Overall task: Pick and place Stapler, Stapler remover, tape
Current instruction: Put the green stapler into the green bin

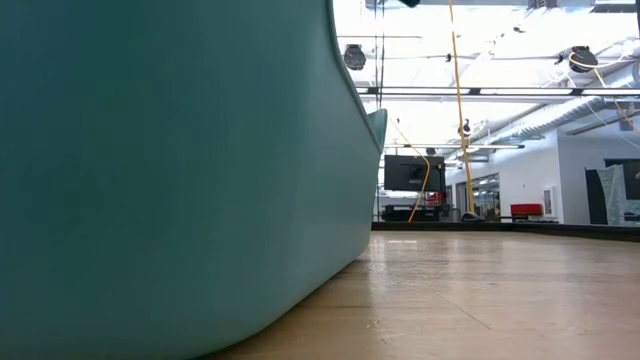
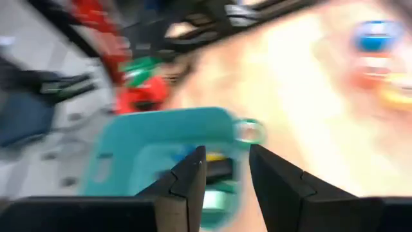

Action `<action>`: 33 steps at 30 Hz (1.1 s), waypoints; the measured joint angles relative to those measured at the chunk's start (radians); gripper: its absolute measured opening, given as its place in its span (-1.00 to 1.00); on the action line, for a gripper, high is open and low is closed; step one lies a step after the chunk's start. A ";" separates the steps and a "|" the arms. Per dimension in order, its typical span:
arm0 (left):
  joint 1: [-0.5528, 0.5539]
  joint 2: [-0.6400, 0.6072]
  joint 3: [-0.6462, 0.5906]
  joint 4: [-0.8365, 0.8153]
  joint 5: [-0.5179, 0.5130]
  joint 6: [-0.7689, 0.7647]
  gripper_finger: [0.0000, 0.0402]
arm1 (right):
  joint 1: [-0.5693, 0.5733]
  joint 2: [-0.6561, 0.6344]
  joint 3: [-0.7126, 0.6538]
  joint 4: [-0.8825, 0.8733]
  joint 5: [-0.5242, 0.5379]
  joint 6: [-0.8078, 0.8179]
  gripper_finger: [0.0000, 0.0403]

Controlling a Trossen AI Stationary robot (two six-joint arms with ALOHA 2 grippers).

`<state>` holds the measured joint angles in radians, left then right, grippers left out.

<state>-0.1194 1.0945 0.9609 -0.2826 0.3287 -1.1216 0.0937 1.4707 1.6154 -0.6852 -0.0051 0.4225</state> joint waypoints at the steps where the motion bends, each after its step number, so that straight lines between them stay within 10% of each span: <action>1: -0.010 0.016 0.001 -0.004 -0.010 -0.008 -0.73 | 0.000 -0.015 0.000 -0.031 0.044 -0.001 -0.43; 21: -0.134 0.471 0.004 -0.169 -0.069 -0.023 -0.64 | 0.022 -0.072 0.001 -0.046 0.171 0.010 -0.43; 33: -0.125 0.550 0.269 -0.540 -0.219 0.161 -0.59 | 0.026 -0.072 0.001 -0.013 0.190 0.011 -0.43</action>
<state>-0.2447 1.6447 1.2299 -0.8227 0.1098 -0.9605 0.1200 1.3991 1.6161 -0.6982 0.1846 0.4331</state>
